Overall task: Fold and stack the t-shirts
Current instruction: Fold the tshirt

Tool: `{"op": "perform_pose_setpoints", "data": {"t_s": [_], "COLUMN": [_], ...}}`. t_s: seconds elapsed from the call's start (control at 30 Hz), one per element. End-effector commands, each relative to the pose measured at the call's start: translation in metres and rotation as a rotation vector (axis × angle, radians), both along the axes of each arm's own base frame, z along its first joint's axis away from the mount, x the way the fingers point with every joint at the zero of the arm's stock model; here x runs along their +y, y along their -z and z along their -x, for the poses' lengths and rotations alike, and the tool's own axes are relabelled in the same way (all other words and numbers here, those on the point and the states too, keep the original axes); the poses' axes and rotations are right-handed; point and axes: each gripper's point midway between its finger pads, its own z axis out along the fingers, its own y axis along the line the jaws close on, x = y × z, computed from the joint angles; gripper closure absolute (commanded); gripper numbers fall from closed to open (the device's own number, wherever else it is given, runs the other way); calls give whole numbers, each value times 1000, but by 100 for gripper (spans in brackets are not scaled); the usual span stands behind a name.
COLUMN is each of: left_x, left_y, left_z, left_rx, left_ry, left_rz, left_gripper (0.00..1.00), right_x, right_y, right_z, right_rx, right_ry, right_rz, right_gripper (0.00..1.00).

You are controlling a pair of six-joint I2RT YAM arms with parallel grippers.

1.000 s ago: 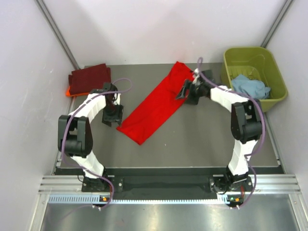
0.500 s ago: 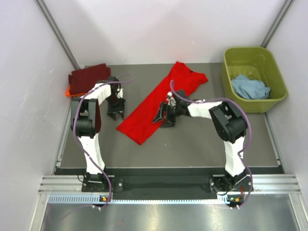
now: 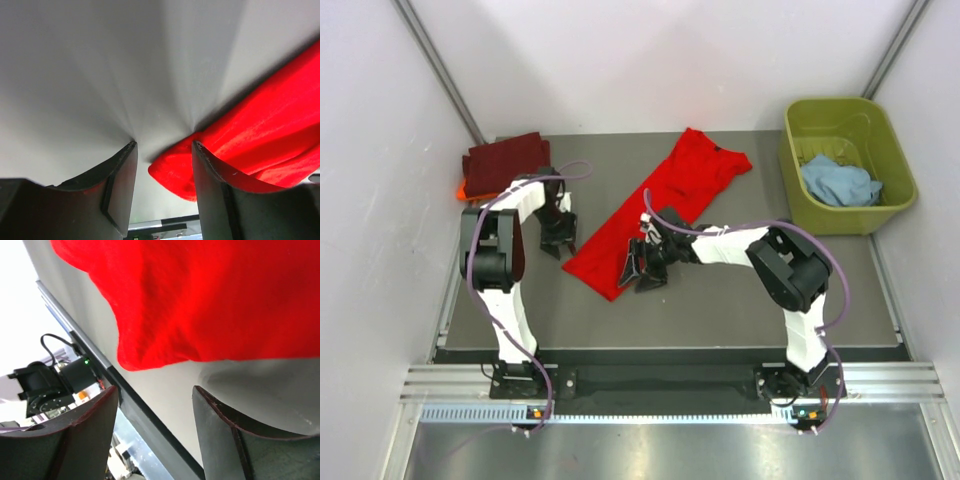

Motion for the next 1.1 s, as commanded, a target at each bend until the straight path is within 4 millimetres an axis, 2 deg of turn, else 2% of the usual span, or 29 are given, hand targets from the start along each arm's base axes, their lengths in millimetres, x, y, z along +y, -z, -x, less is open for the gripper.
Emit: {"op": "perform_pose_setpoints", "data": {"t_s": [0.0,0.2,0.3,0.53,0.63,0.7,0.83,1.07], "left_x": [-2,1,2,-1,-2,-2,-1,-3], "left_y": [-10,-8,-3,-4,-6,-6,-4,-5], "left_z": [10,23,30,25,21,19,17,20], "left_rx": [-12,7,28,32,36,38,45,52], "left_ry": [-13,-3,-3,-10,-12,-9,-7,-14], "left_rz": [24,25,33,55,65,67,69,82], "left_gripper": [48,48,49,51,51,51,52,53], "right_x": [10,41,48,40,38,37,38,39], "right_y": [-14,-14,-13,11,10,-1,-7,2], "right_z": [10,24,25,29,26,20,15,10], "right_rx": [-24,-2,-6,31,26,8,4,32], "right_ry": [-2,-76,-78,-71,-46,-33,-20,3], "right_rz": [-21,-66,-69,-19,-13,-36,-58,-50], "right_gripper": [39,41,42,50,48,47,48,53]}}
